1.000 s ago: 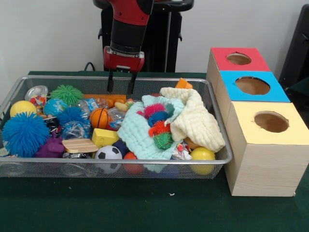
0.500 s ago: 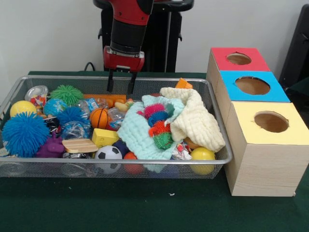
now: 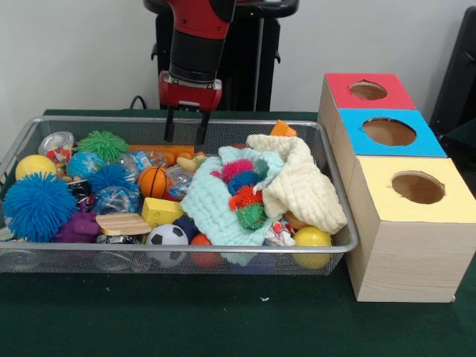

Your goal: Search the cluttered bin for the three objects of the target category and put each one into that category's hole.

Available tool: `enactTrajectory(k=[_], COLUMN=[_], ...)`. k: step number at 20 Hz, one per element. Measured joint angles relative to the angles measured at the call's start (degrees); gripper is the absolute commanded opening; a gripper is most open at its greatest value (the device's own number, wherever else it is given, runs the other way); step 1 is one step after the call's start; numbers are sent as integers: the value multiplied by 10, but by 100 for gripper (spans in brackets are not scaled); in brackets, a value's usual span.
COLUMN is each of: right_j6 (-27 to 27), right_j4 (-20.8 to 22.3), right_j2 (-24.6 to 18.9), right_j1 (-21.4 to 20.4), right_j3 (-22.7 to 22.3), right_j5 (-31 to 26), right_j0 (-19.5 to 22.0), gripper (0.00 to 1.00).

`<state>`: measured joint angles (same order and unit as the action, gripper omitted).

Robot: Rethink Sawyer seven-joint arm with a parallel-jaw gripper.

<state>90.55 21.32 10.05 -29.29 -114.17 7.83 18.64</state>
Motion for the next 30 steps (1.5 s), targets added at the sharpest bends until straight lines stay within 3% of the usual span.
enactTrajectory(k=[30], right_j6=[0], right_j4=[-12], right_j2=[-20], right_j1=[0], right_j3=[0], right_j5=[22], right_j0=[17], gripper=[100])
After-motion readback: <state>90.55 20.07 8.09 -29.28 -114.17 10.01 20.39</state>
